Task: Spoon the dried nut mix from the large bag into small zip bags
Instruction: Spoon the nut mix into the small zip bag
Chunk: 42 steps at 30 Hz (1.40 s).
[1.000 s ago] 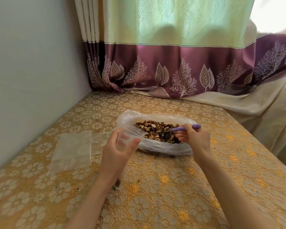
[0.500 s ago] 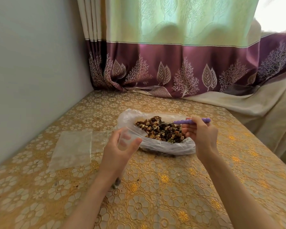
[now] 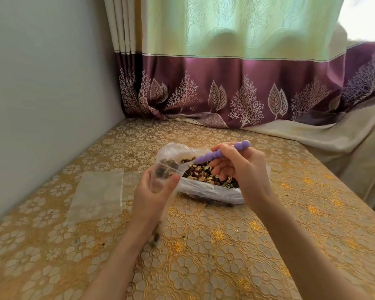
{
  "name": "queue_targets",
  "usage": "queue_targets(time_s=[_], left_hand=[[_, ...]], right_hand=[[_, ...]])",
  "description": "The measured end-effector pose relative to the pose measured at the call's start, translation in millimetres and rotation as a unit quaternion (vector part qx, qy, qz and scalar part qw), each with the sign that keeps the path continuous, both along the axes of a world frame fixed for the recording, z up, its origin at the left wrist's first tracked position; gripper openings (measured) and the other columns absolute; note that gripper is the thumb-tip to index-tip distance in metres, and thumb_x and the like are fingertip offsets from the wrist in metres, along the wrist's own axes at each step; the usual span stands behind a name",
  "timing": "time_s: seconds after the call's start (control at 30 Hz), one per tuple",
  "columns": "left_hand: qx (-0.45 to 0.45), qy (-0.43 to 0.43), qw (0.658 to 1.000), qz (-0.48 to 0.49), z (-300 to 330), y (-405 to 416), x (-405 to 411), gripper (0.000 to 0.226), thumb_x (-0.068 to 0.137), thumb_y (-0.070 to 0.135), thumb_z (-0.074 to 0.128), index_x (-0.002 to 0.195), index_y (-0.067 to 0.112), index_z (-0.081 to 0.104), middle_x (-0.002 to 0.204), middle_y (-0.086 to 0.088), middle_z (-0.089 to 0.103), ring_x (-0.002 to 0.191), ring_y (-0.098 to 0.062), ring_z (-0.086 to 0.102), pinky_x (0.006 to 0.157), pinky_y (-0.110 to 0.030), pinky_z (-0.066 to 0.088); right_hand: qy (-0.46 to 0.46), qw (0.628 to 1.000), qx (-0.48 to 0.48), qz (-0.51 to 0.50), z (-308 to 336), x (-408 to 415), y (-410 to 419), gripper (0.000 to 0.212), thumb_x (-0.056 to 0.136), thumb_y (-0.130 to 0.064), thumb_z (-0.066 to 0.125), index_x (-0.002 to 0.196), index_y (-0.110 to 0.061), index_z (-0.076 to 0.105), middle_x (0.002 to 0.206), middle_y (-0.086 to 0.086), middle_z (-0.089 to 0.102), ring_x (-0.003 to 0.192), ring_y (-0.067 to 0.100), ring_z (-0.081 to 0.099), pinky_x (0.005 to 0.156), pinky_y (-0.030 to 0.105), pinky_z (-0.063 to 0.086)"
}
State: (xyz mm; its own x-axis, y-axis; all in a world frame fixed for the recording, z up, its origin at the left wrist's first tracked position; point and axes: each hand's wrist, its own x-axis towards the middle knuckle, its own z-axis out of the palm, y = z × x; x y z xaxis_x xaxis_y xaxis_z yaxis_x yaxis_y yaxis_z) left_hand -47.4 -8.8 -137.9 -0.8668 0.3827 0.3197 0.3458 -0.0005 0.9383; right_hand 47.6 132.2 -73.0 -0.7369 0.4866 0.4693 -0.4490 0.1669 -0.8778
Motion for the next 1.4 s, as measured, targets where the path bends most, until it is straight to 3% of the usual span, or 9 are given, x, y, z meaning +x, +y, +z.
queue_targets(time_s=[0.23,0.37,0.5,0.6,0.7,0.83,1.0,1.17,1.4], left_hand=[[0.022,0.006,1.000,0.014,2.5,-2.0,0.6,0.048,0.067,0.050,0.062,0.109,0.030,0.052,0.095,0.016,0.061,0.075,0.020,0.055,0.061,0.003,0.039],[0.035,0.000,0.999,0.016,1.6,-2.2,-0.3,0.051,0.067,0.053,0.063,0.107,0.021,0.057,0.095,0.010,0.063,0.078,0.001,0.062,0.063,-0.009,0.047],[0.027,0.009,0.999,0.034,2.4,-3.9,-1.9,0.070,0.071,0.060,0.061,0.125,0.017,0.051,0.110,0.010,0.061,0.095,0.002,0.059,0.083,-0.025,0.048],[0.038,0.008,0.999,0.032,4.6,-4.3,-1.2,0.057,0.072,0.060,0.061,0.114,0.023,0.055,0.100,0.011,0.064,0.087,0.004,0.061,0.078,-0.023,0.047],[0.044,0.004,0.999,0.031,4.6,-4.4,-0.5,0.059,0.069,0.059,0.059,0.113,0.022,0.055,0.100,0.009,0.064,0.088,0.001,0.062,0.076,-0.020,0.045],[0.040,0.017,0.999,0.032,4.7,-3.7,0.9,0.057,0.075,0.057,0.062,0.117,0.020,0.054,0.101,0.010,0.064,0.089,0.002,0.062,0.078,-0.022,0.046],[0.032,0.012,0.999,0.025,2.5,-3.8,-0.7,0.059,0.072,0.056,0.058,0.118,0.020,0.054,0.105,0.005,0.065,0.097,-0.014,0.064,0.085,-0.038,0.052],[0.034,0.018,0.999,0.027,2.2,-3.0,-0.8,0.053,0.071,0.057,0.057,0.113,0.024,0.054,0.099,0.010,0.065,0.089,0.002,0.062,0.076,-0.021,0.048],[0.029,0.035,0.999,0.021,2.2,-3.3,-0.3,0.040,0.073,0.058,0.059,0.105,0.034,0.053,0.096,0.013,0.063,0.083,0.012,0.059,0.067,-0.008,0.045]], right_hand=[[0.001,1.000,0.002,0.015,-0.3,-2.6,3.3,0.022,0.093,0.005,0.043,0.083,0.000,0.062,0.065,0.004,0.071,0.052,0.015,0.057,0.046,0.019,0.047],[0.017,0.999,-0.026,0.015,-0.8,-3.9,9.9,0.022,0.092,0.003,0.044,0.084,-0.001,0.064,0.071,0.013,0.071,0.053,0.016,0.058,0.047,0.020,0.047],[0.035,0.997,-0.067,0.016,0.1,-1.7,22.1,0.021,0.091,0.001,0.043,0.086,-0.001,0.064,0.078,0.016,0.071,0.057,0.018,0.058,0.051,0.021,0.048],[0.029,0.994,-0.094,-0.051,-0.3,-0.9,33.2,0.022,0.090,-0.001,0.046,0.077,-0.002,0.064,0.081,0.023,0.069,0.054,0.017,0.055,0.048,0.021,0.045],[-0.009,0.984,-0.055,-0.171,-6.3,1.7,46.7,0.026,0.090,-0.004,0.047,0.067,-0.004,0.058,0.063,0.008,0.070,0.046,0.010,0.048,0.043,0.019,0.038],[-0.086,0.939,0.081,-0.323,-18.1,5.9,60.3,0.027,0.088,-0.009,0.049,0.063,-0.009,0.057,0.050,-0.006,0.065,0.050,0.004,0.053,0.065,0.019,0.044],[-0.098,0.923,0.148,-0.342,-23.5,2.6,63.1,0.031,0.089,-0.007,0.048,0.061,-0.005,0.063,0.048,-0.011,0.061,0.042,-0.002,0.051,0.051,0.007,0.039],[-0.103,0.942,0.095,-0.304,-29.8,-3.3,60.0,0.047,0.088,-0.007,0.048,0.045,-0.019,0.062,0.054,0.001,0.068,0.051,0.018,0.056,0.054,0.025,0.048],[-0.138,0.962,0.050,-0.231,-41.1,-9.4,59.6,0.038,0.094,-0.011,0.047,0.064,-0.001,0.069,0.065,0.005,0.072,0.047,0.012,0.056,0.045,0.023,0.043]])
